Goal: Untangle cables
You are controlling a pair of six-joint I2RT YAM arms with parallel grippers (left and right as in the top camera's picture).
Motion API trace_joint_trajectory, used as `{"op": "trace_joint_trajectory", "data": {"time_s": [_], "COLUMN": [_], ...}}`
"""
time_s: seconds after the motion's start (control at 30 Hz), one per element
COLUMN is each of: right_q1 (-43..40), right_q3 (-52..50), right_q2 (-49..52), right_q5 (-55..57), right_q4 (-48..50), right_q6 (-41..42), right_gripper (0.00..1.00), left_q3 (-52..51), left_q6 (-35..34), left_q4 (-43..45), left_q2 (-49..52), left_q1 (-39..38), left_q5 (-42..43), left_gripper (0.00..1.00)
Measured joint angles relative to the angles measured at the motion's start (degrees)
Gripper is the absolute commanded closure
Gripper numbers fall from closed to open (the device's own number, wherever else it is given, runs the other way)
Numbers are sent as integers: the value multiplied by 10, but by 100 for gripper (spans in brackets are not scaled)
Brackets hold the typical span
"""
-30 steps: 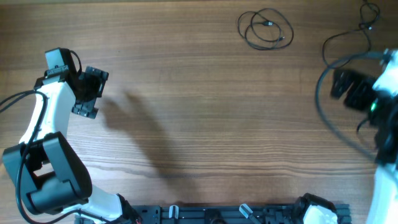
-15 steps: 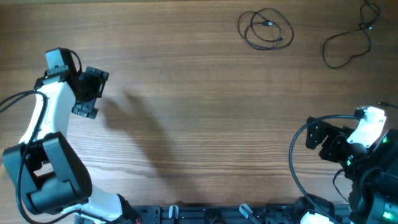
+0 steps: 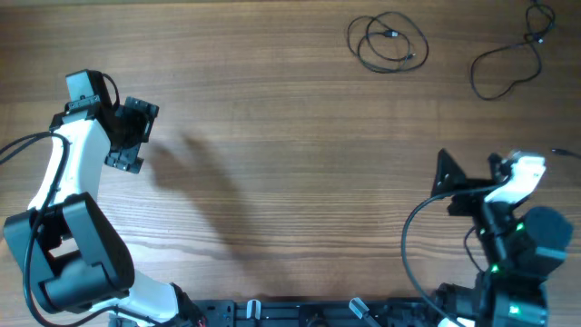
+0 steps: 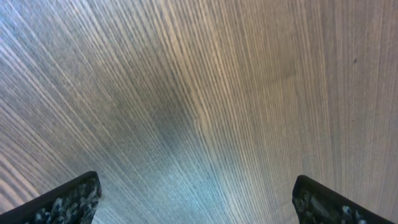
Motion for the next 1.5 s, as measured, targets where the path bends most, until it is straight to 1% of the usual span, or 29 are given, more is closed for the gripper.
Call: {"op": "trace_joint_trajectory", "data": {"time_s": [0.1, 0.23, 0.3, 0.47, 0.83, 1.07, 1.23, 1.37, 1.5], "right_q1": [40, 105, 110, 110, 110, 111, 163, 165, 165], "right_q3": [-99, -175, -204, -259, -272, -272, -272, -272, -272], "right_q2": [-80, -187, -211, -214, -215, -215, -215, -215, -215], "right_q5": [7, 74, 90, 105, 115, 115, 122, 130, 139], "right_q4": [98, 150, 174, 234, 216, 216, 214, 213, 213], "right_q6": [8, 10, 10, 11, -22, -78, -119, -135, -133], "right_gripper": [0, 0, 0, 0, 0, 0, 0, 0, 0], "left_q3": [0, 0, 0, 0, 0, 0, 0, 0, 0], "left_q6": [0, 0, 0, 0, 0, 0, 0, 0, 0], "left_q4": [0, 0, 0, 0, 0, 0, 0, 0, 0], "left_q2": [0, 0, 0, 0, 0, 0, 0, 0, 0], "left_q1": [0, 0, 0, 0, 0, 0, 0, 0, 0], "left_q5": [0, 0, 0, 0, 0, 0, 0, 0, 0], "left_gripper": [0, 0, 0, 0, 0, 0, 0, 0, 0]}}
